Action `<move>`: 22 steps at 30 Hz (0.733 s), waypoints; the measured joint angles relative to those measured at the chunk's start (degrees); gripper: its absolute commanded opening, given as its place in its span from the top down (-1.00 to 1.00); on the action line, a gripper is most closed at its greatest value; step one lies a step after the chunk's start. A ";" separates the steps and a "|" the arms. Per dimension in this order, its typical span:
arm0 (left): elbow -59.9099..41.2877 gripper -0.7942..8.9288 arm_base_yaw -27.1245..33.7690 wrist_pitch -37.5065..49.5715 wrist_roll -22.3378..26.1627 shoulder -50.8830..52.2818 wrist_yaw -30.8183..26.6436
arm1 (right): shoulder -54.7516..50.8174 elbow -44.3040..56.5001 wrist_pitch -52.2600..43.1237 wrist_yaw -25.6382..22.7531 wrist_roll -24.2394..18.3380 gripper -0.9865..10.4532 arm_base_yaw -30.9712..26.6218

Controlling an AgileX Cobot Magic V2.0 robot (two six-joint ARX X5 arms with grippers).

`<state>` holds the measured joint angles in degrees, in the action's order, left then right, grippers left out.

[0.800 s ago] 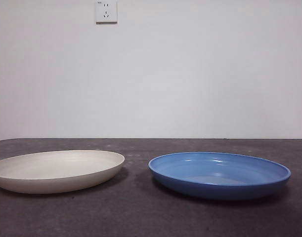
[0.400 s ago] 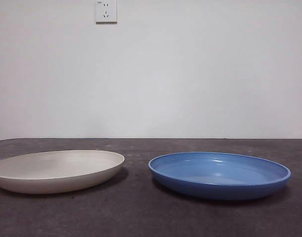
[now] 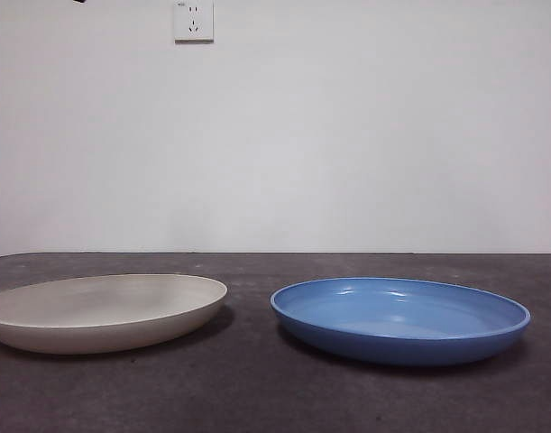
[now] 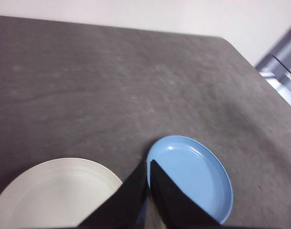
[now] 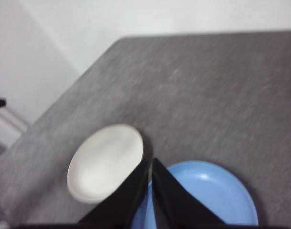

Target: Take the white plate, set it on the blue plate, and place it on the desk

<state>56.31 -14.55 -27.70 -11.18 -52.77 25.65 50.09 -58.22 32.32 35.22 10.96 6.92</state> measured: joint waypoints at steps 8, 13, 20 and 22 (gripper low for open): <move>0.42 0.57 -0.66 0.04 0.83 0.00 0.13 | 2.03 -0.52 4.90 0.83 -3.78 0.81 0.59; 0.42 0.12 -0.70 0.04 0.83 0.00 0.13 | 2.01 -0.52 5.22 0.83 -5.05 0.47 0.59; 0.42 -0.46 -0.70 0.07 0.96 0.00 0.15 | 2.01 -0.52 5.22 0.81 -5.18 -0.26 0.59; 0.42 -0.46 -0.70 0.07 1.14 0.00 0.20 | 2.01 -0.52 5.25 0.79 -5.22 -0.26 0.59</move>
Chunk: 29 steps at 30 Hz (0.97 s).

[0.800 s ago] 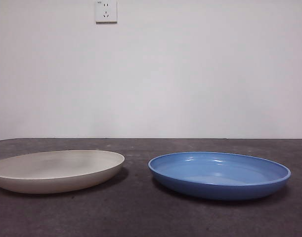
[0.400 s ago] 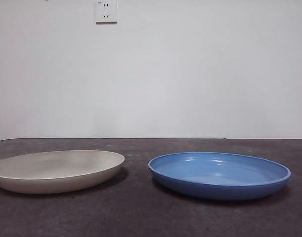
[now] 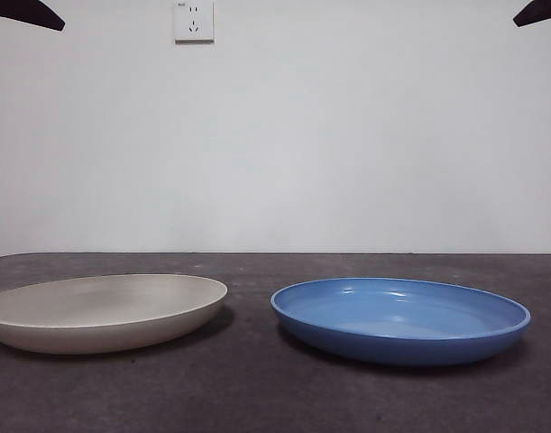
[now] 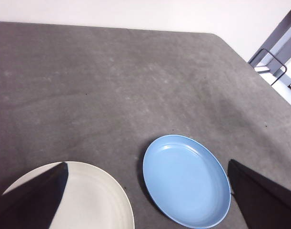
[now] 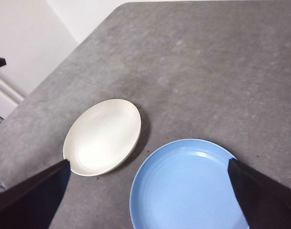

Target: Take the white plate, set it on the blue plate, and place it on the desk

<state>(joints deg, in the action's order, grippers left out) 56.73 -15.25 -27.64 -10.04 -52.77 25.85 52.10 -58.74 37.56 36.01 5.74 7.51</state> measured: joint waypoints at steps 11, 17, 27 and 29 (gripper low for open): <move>1.09 -0.45 0.70 -5.77 -1.36 -0.46 0.02 | 0.00 0.00 0.26 0.04 0.00 -0.26 0.00; 6.10 -0.45 7.08 -15.52 -1.62 -5.16 1.22 | 0.00 0.00 1.38 2.99 0.02 -0.26 0.00; 10.36 -0.44 15.72 -21.57 0.83 -19.15 5.49 | 0.00 0.00 2.56 7.19 0.04 -0.26 0.00; 10.36 -0.44 16.26 -22.45 1.95 -22.64 5.49 | 0.00 0.00 2.58 7.34 0.04 -0.26 0.00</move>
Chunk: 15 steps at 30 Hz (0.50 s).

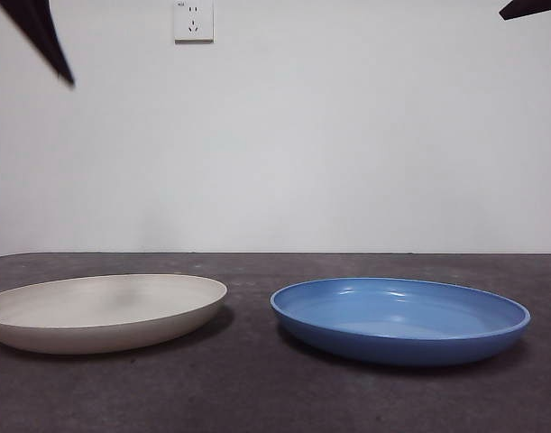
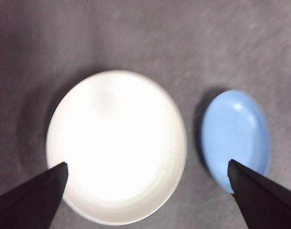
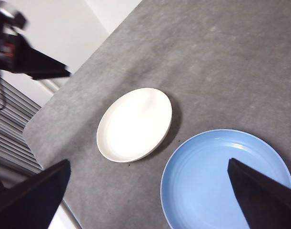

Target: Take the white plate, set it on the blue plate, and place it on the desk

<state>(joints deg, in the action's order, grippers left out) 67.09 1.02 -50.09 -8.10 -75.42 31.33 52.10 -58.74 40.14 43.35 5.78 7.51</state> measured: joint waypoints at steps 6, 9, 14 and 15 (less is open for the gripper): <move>0.00 -0.44 0.42 0.66 2.49 -10.67 0.00 | 0.00 0.00 0.57 0.00 0.00 -0.26 0.00; 0.00 -0.44 0.42 2.36 3.13 -15.26 0.00 | 0.00 0.00 0.74 0.00 0.00 -0.26 0.00; 0.00 -0.44 0.42 4.61 3.19 -20.85 -0.02 | 0.00 0.00 0.87 0.00 -0.02 -0.26 0.00; 0.00 -0.44 0.42 4.96 3.19 -21.77 -0.02 | 0.00 0.00 0.87 -0.02 0.00 -0.26 0.00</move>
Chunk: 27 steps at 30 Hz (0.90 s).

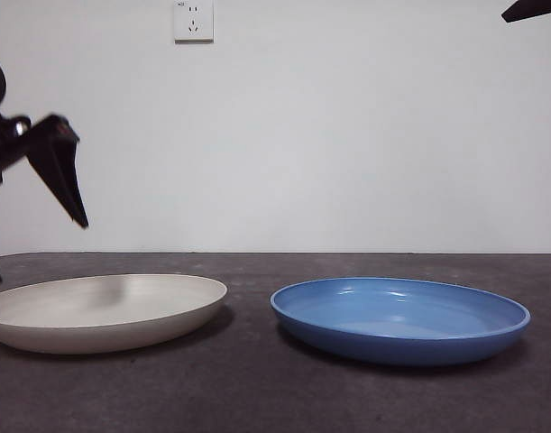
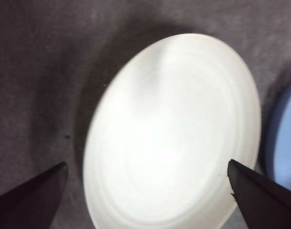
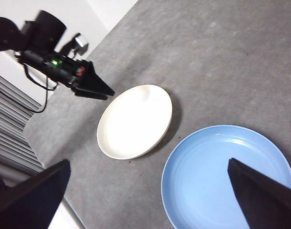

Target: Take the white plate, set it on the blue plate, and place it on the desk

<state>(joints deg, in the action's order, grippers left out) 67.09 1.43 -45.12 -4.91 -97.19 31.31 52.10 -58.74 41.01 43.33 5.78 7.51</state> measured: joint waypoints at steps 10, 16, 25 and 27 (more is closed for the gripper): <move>0.00 -0.44 0.02 1.31 0.13 -4.57 0.02 | 0.00 0.00 0.09 0.00 0.00 -0.26 0.00; 0.00 -0.34 0.00 1.38 0.13 -5.18 0.02 | 0.00 0.00 0.09 0.00 0.00 -0.26 0.00; 0.00 0.15 0.00 1.51 0.11 -5.31 0.00 | 0.00 0.00 0.09 0.00 0.00 -0.26 0.00; 0.00 0.30 0.00 1.51 0.11 -5.79 0.00 | 0.00 0.00 0.09 0.00 0.00 -0.26 0.00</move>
<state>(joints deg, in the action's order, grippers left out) 67.09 1.43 -43.62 -4.80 -102.98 31.31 52.10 -58.74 41.10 43.33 5.78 7.51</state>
